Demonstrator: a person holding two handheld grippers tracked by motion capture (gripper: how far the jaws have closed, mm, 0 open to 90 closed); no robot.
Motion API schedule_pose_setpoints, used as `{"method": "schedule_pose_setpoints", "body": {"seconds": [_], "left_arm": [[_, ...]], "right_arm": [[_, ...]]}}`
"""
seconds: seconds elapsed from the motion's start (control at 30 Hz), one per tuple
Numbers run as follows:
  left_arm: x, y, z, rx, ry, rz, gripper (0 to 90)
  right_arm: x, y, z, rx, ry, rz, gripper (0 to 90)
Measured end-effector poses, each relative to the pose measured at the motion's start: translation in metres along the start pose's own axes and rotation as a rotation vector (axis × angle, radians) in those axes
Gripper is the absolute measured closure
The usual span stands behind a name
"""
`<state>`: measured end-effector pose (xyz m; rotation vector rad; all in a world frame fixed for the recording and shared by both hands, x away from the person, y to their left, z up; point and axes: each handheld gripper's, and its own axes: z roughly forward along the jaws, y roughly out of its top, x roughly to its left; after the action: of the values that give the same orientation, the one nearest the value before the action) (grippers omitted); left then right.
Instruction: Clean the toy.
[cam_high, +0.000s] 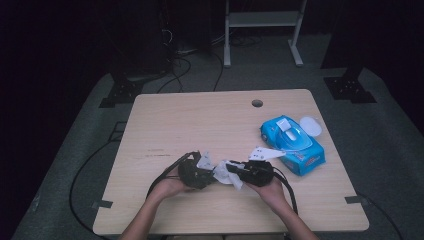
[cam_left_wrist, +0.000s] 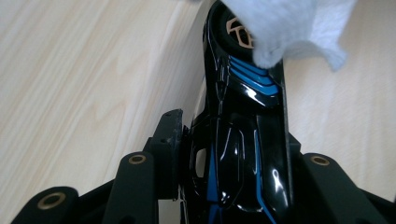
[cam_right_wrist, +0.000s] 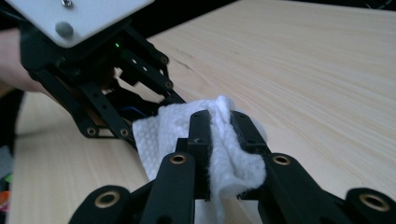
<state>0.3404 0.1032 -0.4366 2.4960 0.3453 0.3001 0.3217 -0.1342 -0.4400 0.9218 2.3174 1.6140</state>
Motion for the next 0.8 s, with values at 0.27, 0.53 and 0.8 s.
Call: {"method": "schedule_pose_setpoints", "body": {"seconds": [0.27,0.53,0.8], "left_arm": [[0.000,0.006,-0.022,-0.187,-0.060,-0.037,56.4],[0.002,0.005,-0.024,-0.231,-0.080,-0.052,56.3],[0.008,0.001,-0.031,-0.290,-0.090,-0.097,56.4]], "right_arm": [[-0.016,0.002,-0.018,-0.052,-0.020,0.039,79.0],[-0.006,0.013,-0.026,-0.114,0.016,0.035,79.1],[-0.013,0.001,-0.019,-0.075,0.008,0.069,79.2]]}}
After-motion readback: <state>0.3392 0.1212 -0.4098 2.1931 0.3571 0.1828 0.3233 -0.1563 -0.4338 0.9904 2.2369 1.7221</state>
